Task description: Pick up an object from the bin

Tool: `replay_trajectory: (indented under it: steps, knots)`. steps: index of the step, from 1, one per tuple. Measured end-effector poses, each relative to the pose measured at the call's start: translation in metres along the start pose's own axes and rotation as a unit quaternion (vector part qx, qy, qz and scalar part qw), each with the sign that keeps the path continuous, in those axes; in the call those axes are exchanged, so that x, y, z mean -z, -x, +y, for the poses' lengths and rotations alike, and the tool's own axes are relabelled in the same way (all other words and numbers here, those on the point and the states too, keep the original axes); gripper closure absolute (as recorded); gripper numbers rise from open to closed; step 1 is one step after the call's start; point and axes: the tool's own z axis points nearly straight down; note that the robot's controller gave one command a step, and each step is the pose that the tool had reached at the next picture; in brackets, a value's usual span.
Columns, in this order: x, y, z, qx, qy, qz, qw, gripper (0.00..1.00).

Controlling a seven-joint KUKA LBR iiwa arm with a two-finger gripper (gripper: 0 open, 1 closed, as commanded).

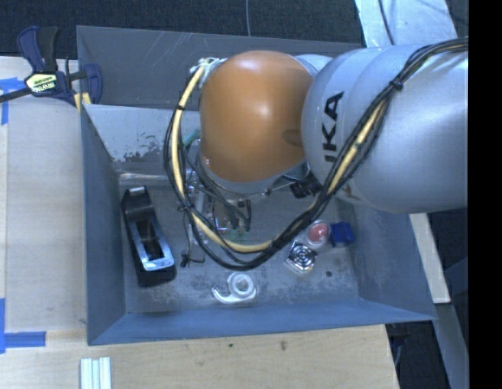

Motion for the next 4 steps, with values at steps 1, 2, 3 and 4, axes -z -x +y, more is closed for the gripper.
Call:
replay_trajectory:
  steps: [1, 2, 3, 4]
  knots:
    - [0.005, 0.002, -0.001, -0.002, 0.001, -0.0041, 1.0000, 0.00]
    - [-0.013, 0.006, -0.001, 0.042, 0.002, -0.0071, 0.9991, 0.00]
    - [-0.052, 0.002, 0.013, 0.103, 0.000, -0.0025, 0.9947, 0.00]
    - [-0.060, 0.001, 0.022, -0.022, 0.002, -0.0037, 0.9998, 0.00]
